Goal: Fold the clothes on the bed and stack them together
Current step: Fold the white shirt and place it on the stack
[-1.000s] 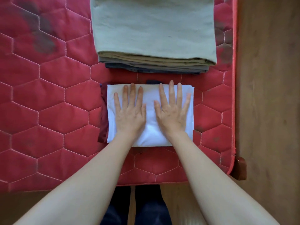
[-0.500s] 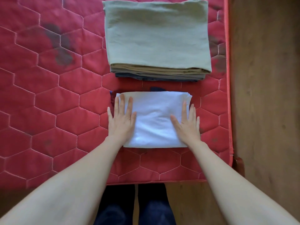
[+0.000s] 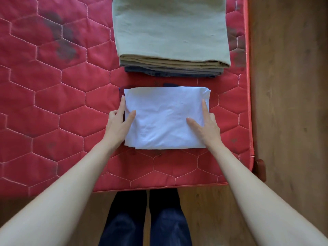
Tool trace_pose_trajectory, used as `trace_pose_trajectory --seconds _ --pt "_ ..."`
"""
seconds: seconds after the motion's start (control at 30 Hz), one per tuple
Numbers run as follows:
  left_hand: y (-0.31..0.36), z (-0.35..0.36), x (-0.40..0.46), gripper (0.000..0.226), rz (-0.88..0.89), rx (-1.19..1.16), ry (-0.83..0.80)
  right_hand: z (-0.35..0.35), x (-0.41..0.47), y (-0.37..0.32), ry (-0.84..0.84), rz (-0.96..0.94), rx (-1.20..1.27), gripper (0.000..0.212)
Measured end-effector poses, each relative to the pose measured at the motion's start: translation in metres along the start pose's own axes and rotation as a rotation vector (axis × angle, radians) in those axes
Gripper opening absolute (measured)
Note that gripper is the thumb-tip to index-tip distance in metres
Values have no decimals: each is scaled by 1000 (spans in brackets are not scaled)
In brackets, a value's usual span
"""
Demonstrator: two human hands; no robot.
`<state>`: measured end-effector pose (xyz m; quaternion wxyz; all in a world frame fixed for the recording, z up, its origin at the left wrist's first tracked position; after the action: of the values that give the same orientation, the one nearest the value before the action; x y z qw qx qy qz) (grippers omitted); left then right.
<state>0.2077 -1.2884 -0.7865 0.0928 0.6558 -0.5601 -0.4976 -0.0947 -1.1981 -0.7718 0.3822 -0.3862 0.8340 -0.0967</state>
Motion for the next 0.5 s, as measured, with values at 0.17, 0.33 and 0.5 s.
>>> trace_pose_trajectory --seconds 0.17,0.33,0.5 --pt "12 -1 -4 78 72 130 -69 0 -4 -5 -3 -2 10 78" --pt "7 -6 -10 75 81 114 2 6 -7 -6 6 -18 35 78" --pt "0 -2 -18 71 37 48 168 17 -15 -3 79 -32 163 80"
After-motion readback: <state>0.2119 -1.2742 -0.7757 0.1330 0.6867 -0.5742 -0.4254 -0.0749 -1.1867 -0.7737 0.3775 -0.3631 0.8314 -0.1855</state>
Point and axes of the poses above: each hand's wrist, its own x-axis towards the middle knuckle, its own z-axis out of the palm, y = z × x, the point moved 9 cm from there along x, towards the middle knuckle, and after that the axes turned 3 degrees about -x, right-handed, at the moved point
